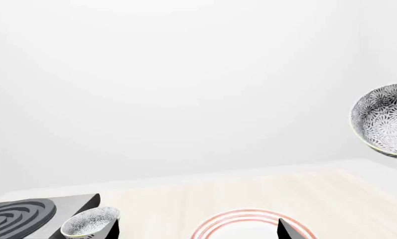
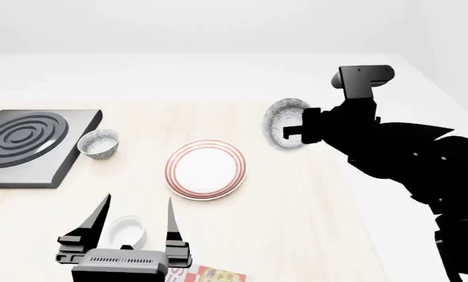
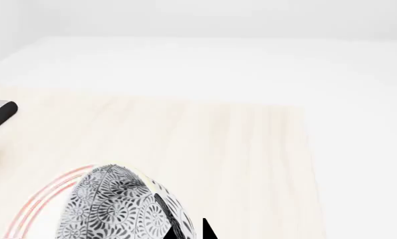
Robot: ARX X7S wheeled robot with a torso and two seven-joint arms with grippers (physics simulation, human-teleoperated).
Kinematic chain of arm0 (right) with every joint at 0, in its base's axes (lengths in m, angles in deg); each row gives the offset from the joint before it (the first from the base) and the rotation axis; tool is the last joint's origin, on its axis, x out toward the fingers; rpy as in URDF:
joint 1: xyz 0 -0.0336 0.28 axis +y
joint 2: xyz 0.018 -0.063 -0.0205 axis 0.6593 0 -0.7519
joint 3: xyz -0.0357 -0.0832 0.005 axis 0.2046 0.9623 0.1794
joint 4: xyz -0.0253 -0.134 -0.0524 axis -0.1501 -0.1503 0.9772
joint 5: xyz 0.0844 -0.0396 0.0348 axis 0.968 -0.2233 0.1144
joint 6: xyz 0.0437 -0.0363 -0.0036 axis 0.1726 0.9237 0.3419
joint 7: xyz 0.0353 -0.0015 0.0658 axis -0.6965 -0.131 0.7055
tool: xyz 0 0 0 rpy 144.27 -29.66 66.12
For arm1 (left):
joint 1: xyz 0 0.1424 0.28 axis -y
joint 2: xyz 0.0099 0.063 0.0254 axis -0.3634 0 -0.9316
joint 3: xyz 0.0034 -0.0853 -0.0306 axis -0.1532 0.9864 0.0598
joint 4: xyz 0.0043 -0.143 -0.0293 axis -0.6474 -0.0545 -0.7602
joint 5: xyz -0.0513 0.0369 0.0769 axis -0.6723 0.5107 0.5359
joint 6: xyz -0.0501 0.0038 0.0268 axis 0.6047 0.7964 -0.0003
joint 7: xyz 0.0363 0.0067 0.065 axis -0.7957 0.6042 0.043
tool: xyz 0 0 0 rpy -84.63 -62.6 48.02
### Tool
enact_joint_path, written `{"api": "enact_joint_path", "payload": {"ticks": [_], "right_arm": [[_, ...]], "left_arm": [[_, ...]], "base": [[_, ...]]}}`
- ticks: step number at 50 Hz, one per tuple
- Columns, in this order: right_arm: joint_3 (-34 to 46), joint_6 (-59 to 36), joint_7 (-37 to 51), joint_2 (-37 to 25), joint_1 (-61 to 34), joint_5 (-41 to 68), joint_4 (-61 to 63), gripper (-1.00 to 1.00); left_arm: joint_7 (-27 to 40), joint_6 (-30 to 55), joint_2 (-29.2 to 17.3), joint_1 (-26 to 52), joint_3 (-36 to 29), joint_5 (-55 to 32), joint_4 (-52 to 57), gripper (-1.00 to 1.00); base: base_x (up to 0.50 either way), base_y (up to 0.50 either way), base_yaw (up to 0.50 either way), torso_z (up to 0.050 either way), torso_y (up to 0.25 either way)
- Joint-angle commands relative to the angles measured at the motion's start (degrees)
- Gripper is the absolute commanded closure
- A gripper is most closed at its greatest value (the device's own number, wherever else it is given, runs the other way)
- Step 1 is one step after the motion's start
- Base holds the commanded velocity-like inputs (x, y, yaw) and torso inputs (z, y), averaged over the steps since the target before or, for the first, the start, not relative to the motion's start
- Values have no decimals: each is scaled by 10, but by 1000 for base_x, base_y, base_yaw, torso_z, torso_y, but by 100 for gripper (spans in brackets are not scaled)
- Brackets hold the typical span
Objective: Pick the akita bowl next to the cookies box and place it on the plate.
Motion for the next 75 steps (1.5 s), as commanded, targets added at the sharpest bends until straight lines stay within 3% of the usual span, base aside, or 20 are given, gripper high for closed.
{"api": "enact_joint_path", "payload": {"ticks": [1, 9, 15, 18, 30, 36, 56, 75], "right_arm": [[78, 115, -128, 143, -123, -138, -253, 100], [96, 294, -257, 286, -209, -206, -603, 100], [31, 301, -249, 295, -198, -241, -608, 100], [47, 307, -247, 295, -193, -216, -608, 100], [473, 407, -190, 295, -172, 260, -581, 100], [575, 440, -180, 295, -160, 371, -533, 100], [581, 456, -154, 295, -139, 371, -452, 100], [581, 456, -161, 295, -143, 383, -446, 100]], "left_arm": [[1, -2, -2, 0, 0, -4, 0, -100], [0, -4, -3, 2, -1, -7, -4, -100], [2, -4, -5, 1, 2, -12, 0, -100], [2, -4, -5, 1, 2, -13, 0, -100], [3, -7, -7, 1, 1, -17, -2, -100], [3, -7, -9, -1, 1, -19, 2, -100], [-1, -35, -17, -7, -8, -9, 4, -100], [-1, -38, -19, -5, -14, -8, 1, -100]], "base": [[0, 0, 0, 0, 0], [0, 0, 0, 0, 0], [0, 0, 0, 0, 0], [0, 0, 0, 0, 0], [0, 0, 0, 0, 0], [0, 0, 0, 0, 2], [0, 0, 0, 0, 0], [0, 0, 0, 0, -245]]}}
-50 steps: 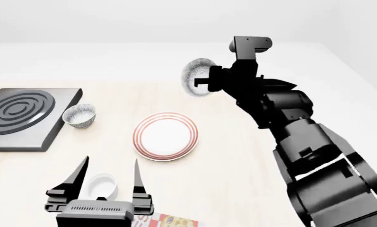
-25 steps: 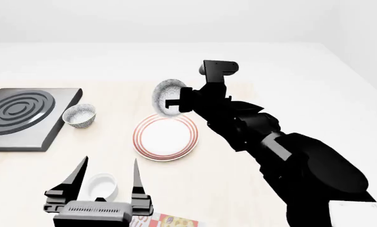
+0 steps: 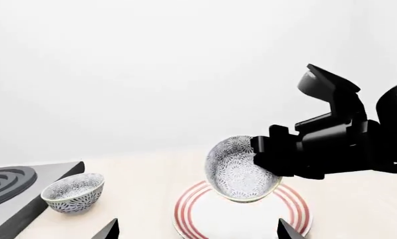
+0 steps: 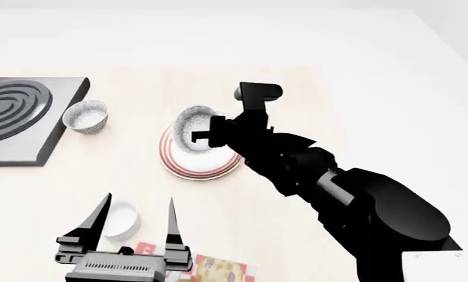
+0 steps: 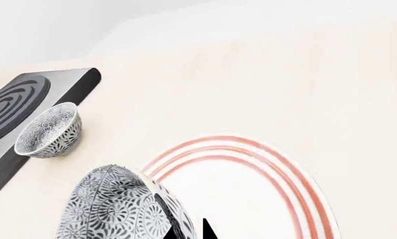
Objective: Pick the akita bowl next to the cookies box and place it on the plate.
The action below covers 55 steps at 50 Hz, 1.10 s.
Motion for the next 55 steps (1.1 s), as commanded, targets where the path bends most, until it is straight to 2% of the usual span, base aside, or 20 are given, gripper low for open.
{"api": "enact_joint_path", "payload": {"ticks": [1, 5, 6, 22, 23, 45, 50, 55], "right_arm": [[-6, 1, -1, 0, -6, -3, 10, 100], [-6, 2, 0, 0, -8, -5, 12, 100], [-6, 2, 0, 0, -8, -4, 13, 100], [-6, 9, 1, 0, -7, -3, 12, 100], [-8, 7, 7, 0, -8, 9, 6, -100], [-6, 34, 24, 0, -10, -9, 4, -100], [-6, 32, 27, 0, -35, -10, 6, -100], [-1, 52, 51, 0, -79, -69, -11, -100]], "left_arm": [[0, -2, -2, 0, -3, 1, 0, -100], [8, 1, -1, 1, -2, 12, -2, -100], [-3, -19, 1, -1, 4, -21, -7, -100], [3, -22, -3, -3, 1, -12, 0, -100], [3, -23, -3, -3, 2, -14, 0, -100], [5, -26, -7, -5, -1, -15, 5, -100], [5, -29, -7, -5, -2, -15, 5, -100], [10, -43, -9, -10, 3, -12, 6, -100]], "base": [[0, 0, 0, 0, -250], [0, 0, 0, 0, -250], [0, 0, 0, 0, 0], [0, 0, 0, 0, 0], [0, 0, 0, 0, 0], [0, 0, 0, 0, 0], [0, 0, 0, 0, 0], [0, 0, 0, 0, 0]]}}
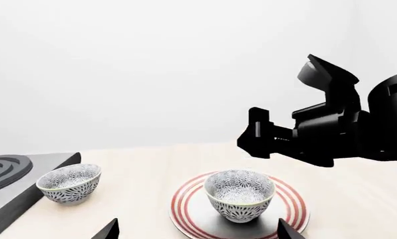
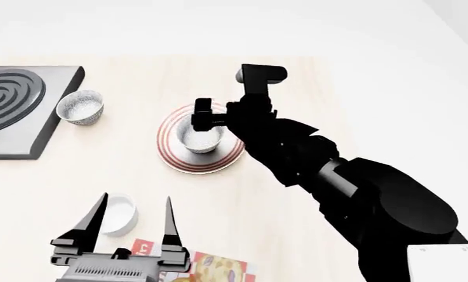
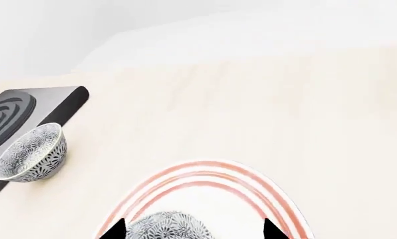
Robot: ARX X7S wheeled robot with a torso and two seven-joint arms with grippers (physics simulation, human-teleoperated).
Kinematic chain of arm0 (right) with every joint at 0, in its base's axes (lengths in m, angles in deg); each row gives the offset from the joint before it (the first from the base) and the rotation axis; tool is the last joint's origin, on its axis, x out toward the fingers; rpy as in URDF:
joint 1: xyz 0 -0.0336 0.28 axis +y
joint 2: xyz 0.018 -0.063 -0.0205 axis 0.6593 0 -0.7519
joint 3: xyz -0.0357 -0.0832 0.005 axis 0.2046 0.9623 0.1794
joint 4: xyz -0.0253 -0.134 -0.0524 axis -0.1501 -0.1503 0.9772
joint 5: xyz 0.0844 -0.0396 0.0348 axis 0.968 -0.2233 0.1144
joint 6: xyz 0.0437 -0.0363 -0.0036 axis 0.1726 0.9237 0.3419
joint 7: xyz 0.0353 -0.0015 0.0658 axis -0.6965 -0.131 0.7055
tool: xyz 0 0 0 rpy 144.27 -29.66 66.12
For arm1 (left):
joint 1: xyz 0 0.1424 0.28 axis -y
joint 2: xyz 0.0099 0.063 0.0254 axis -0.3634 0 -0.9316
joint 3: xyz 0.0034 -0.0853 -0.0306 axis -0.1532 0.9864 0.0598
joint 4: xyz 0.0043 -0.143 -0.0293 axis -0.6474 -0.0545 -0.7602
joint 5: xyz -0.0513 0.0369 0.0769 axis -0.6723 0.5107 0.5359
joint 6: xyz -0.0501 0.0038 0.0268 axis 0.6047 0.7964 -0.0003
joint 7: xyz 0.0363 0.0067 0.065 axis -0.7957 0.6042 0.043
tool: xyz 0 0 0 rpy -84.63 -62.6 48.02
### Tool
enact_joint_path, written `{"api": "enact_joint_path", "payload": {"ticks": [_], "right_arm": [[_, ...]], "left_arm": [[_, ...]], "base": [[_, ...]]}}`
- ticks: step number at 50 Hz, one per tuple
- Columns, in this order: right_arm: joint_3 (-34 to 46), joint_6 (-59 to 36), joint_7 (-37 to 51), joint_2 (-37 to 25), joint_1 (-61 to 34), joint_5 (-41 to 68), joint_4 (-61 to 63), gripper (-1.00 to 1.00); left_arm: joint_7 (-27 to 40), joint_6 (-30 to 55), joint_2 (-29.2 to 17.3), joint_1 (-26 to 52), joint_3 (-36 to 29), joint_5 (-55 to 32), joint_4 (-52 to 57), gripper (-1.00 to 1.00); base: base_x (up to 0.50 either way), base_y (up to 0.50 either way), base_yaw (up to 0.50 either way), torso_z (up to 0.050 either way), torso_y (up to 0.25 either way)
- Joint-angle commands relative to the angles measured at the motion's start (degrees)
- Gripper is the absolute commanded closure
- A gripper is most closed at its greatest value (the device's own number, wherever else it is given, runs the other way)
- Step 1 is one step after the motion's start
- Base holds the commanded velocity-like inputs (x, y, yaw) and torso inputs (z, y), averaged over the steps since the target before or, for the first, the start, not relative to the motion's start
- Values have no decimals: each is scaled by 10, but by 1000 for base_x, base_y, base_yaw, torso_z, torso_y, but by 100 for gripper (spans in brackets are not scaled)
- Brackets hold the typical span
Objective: Pick the akita bowl next to the cookies box and place it on the plate.
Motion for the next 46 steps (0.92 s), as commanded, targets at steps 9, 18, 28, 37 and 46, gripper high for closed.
{"api": "enact_joint_path", "payload": {"ticks": [9, 18, 28, 37, 46], "right_arm": [[17, 90, 207, -182, -75, -119, 265, -100], [31, 179, 379, -388, -45, -250, 588, -100], [53, 241, 498, -550, -2, -394, 754, -100], [65, 323, 561, -637, 71, -509, 805, -100], [75, 379, 629, -680, 136, -585, 816, -100]], "left_arm": [[4, -17, -2, -3, 0, 2, -1, -100], [7, -14, -6, -4, 4, -2, 4, -100], [5, -15, -7, -3, -4, 3, 5, -100], [8, -18, -13, -8, 0, 0, 14, -100], [7, -22, -12, -6, -5, 2, 10, -100]], "base": [[0, 0, 0, 0, 130], [0, 0, 0, -1, 250], [0, 0, 0, -1, 250], [0, 0, 0, -1, 250], [0, 0, 0, -1, 250]]}}
